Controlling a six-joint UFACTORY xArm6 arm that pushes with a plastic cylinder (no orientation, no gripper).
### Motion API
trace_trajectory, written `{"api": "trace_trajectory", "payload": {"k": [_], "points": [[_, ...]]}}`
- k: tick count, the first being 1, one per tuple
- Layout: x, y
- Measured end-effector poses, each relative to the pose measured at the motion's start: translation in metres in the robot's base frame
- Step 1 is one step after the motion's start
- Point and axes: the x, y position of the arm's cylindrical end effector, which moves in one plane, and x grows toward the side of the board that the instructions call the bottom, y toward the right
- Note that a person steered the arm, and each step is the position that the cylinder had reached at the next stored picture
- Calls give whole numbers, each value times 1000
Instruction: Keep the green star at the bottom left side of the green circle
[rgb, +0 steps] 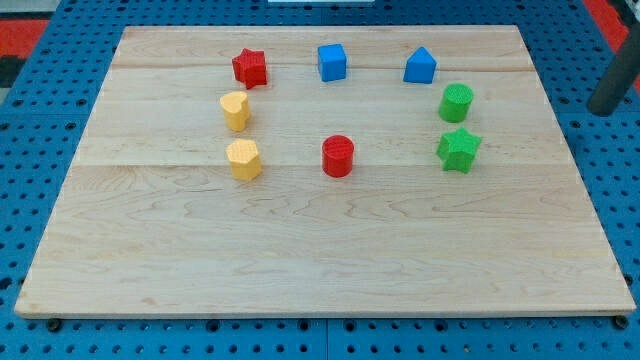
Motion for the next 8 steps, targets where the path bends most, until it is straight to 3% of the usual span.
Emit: {"api": "trace_trajectory", "payload": {"k": [2,3,4,8], "points": [[105,-30],[125,-131],[121,-171],[41,-175]]}}
